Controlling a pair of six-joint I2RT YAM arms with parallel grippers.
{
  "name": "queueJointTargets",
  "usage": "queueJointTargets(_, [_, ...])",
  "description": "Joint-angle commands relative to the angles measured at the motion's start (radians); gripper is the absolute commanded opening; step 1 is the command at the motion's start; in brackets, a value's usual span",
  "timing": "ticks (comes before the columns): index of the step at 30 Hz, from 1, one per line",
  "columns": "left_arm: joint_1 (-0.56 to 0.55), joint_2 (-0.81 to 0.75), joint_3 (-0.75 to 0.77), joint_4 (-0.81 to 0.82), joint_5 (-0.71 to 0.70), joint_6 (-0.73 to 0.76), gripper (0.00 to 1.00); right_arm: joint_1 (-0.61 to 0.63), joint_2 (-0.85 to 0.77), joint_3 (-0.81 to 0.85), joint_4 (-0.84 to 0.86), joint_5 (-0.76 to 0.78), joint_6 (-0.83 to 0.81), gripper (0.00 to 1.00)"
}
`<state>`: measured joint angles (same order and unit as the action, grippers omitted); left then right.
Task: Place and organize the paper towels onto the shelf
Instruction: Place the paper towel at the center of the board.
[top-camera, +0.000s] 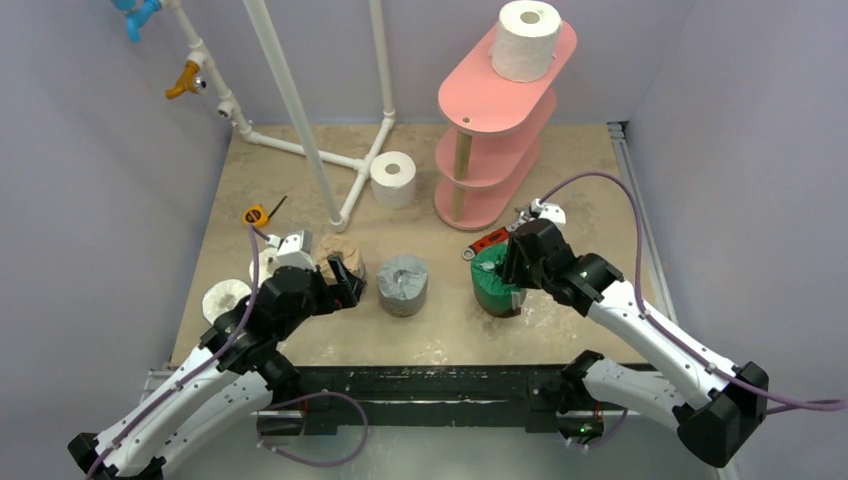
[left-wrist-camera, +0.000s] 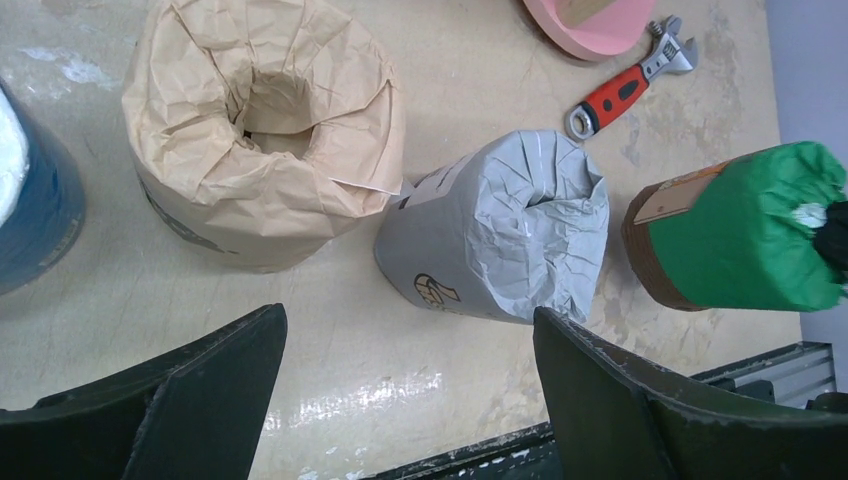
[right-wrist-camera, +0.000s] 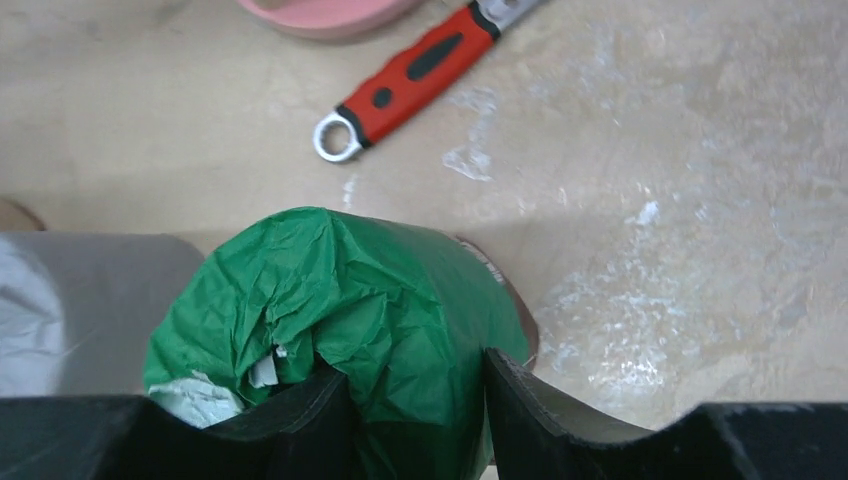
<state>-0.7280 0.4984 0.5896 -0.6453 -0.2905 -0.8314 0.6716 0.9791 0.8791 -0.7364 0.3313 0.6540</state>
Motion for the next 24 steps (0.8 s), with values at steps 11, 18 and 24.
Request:
queueJointTargets(11, [-0.004,0.045,-0.047,0.054,0.046,-0.067,0.93,-0.068,0.037,-0.098,0.163,0.028,0.135,0.54])
queueJointTargets(18, [-0.004,0.033,-0.061,0.066,0.049,-0.066,0.93,-0.067,-0.037,-0.063,0.077,0.075,0.133,0.71])
queueJointTargets(24, [-0.004,0.049,-0.062,0.076,0.058,-0.065,0.93,-0.079,-0.111,-0.043,-0.004,0.112,0.164,0.72])
